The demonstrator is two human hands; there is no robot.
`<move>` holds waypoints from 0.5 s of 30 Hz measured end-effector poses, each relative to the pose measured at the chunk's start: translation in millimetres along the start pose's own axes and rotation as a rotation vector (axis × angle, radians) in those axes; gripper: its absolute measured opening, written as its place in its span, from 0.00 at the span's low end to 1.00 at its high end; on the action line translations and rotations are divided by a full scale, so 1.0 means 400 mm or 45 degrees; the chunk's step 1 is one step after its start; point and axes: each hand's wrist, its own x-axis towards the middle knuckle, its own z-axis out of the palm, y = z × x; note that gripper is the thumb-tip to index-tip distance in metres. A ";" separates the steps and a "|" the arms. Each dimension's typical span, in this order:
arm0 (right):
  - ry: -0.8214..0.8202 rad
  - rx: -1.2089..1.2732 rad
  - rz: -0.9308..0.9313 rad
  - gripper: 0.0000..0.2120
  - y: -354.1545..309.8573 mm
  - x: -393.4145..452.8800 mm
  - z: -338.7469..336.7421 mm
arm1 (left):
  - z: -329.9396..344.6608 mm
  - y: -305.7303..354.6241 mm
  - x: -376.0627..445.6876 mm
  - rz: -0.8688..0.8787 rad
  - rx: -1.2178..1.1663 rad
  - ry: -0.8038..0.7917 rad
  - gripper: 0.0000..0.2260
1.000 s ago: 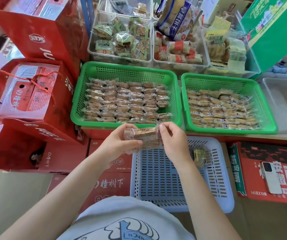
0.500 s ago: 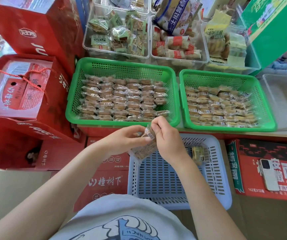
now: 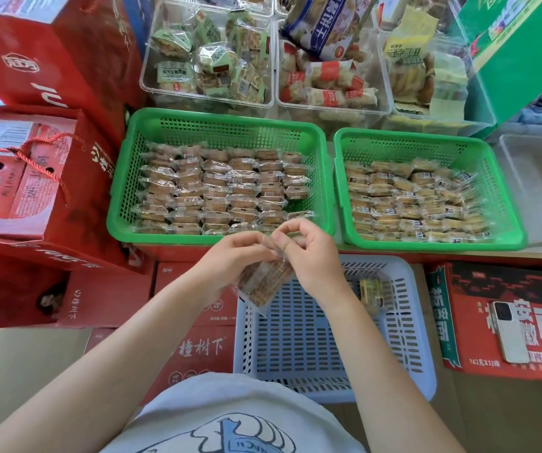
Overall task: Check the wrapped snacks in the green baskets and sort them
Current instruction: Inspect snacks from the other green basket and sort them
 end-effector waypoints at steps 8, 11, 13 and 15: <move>-0.307 -0.265 0.116 0.17 0.043 0.078 -0.076 | 0.011 0.019 0.078 0.028 -0.068 0.232 0.04; -0.310 -0.355 0.076 0.21 0.038 0.117 -0.098 | 0.030 0.033 0.129 0.074 -0.111 0.313 0.09; -0.221 -0.478 -0.004 0.18 0.032 0.144 -0.117 | 0.034 0.027 0.171 0.208 0.060 0.388 0.13; -0.060 -0.576 -0.071 0.15 0.036 0.180 -0.148 | 0.019 0.005 0.228 0.332 0.408 0.453 0.17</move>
